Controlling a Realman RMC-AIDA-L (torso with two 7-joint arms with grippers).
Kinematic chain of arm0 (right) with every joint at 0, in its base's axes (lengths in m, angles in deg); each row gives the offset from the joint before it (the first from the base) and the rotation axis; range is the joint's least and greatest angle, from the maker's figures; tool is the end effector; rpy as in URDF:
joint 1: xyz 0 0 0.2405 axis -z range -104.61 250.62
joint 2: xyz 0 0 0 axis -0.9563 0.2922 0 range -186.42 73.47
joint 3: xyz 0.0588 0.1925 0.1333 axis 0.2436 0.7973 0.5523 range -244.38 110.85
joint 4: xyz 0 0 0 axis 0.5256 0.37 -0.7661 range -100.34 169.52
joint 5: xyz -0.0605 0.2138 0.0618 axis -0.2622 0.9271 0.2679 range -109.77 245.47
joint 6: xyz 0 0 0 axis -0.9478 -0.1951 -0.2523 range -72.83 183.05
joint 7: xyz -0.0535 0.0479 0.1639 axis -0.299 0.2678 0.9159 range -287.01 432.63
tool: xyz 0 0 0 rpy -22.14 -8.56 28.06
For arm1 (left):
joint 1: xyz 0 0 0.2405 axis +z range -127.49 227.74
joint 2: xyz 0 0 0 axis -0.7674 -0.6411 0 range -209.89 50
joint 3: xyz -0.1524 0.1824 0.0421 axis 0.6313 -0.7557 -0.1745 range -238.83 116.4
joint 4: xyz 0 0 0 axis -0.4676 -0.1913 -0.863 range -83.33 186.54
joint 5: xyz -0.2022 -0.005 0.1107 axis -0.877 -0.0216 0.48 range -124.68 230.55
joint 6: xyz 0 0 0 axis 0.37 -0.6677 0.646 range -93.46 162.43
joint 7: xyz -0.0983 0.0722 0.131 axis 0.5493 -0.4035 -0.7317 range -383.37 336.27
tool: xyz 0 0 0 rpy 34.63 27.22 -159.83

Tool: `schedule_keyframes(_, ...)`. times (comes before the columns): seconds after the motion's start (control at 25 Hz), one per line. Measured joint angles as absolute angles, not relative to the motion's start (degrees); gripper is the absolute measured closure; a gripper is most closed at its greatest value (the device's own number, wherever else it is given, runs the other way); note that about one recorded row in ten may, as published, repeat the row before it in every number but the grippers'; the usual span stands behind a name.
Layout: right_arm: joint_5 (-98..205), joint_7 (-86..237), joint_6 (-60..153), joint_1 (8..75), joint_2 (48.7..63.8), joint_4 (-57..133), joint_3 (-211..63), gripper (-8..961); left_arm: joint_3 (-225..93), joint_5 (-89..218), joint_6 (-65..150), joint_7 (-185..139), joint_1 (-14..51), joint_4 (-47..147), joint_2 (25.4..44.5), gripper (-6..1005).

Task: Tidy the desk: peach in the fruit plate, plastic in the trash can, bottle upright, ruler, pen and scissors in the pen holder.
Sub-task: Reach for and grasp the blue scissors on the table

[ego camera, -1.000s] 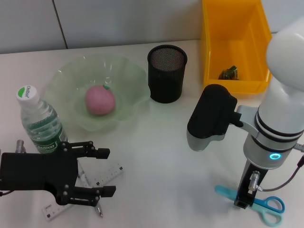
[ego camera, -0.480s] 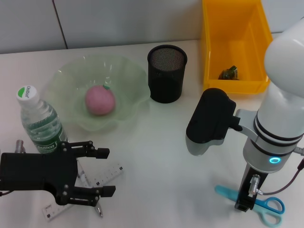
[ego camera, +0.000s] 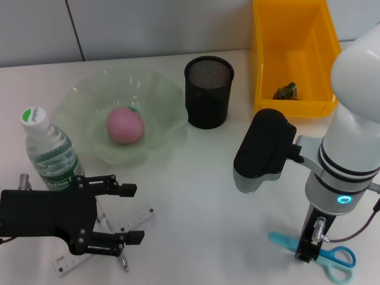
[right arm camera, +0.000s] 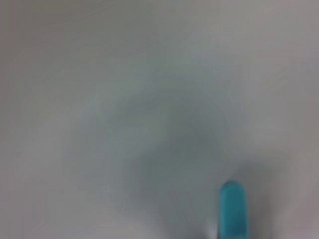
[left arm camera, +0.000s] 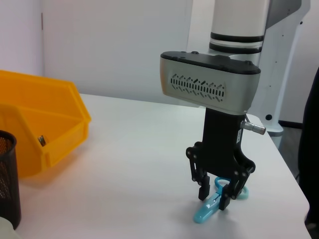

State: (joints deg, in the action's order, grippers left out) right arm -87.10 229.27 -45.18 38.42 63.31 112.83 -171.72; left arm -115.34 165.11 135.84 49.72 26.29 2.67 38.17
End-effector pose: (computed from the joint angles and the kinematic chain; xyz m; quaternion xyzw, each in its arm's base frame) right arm 0.1885 0.2967 -0.0760 -0.8822 0.2533 -0.3879 0.0845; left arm -0.2355 0.3001 -0.0198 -0.9775 -0.0730 -0.1968 0.0191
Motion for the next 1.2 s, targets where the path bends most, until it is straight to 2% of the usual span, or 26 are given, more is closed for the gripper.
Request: schedule_keyframes(1.2, -87.0, 229.3, -44.6, 38.7, 63.31, 112.7, -172.6, 664, -115.0, 165.4, 136.0, 49.9, 26.0, 2.6, 38.18, 170)
